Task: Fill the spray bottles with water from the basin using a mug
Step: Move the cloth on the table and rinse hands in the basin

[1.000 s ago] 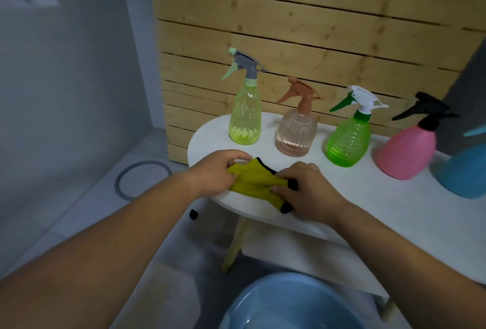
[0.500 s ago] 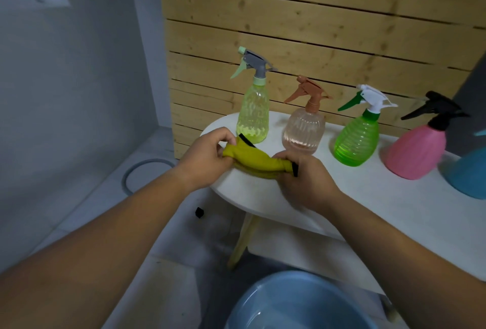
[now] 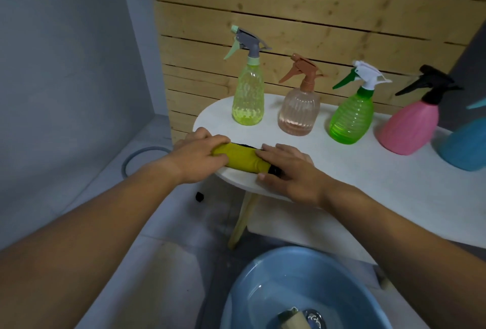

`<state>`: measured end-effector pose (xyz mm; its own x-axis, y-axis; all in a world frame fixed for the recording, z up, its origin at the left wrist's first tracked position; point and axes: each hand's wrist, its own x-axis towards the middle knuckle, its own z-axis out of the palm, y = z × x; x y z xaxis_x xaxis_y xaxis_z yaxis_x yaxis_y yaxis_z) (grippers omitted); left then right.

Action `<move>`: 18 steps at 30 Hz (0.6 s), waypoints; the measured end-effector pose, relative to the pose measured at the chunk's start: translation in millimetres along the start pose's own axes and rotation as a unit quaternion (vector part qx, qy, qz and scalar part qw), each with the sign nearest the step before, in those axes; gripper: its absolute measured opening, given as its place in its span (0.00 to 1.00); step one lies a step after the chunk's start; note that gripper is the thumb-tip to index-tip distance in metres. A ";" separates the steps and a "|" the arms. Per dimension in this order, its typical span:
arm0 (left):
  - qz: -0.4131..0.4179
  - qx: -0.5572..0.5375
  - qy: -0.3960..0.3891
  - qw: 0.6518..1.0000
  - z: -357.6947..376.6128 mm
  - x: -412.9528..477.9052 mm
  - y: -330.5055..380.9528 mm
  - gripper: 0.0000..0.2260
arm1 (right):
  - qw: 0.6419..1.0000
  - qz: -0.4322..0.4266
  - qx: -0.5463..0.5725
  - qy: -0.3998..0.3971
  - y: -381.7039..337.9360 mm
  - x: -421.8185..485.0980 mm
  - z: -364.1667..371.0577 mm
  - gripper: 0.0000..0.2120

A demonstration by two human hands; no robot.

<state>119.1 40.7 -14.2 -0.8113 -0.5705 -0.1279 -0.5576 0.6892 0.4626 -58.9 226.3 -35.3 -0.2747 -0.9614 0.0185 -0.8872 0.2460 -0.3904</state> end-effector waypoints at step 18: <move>-0.092 -0.168 -0.233 0.953 239.4 -78.9 66.1 0.09 | 0.920 0.272 0.269 -0.086 91.8 -196.5 97.2 0.15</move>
<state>104.2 238.2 -183.5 -0.7382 -0.3544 -0.5739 -0.6744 0.3695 0.6392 -50.3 425.7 -164.2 -0.5204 -0.7302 -0.4427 -0.3102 0.6447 -0.6987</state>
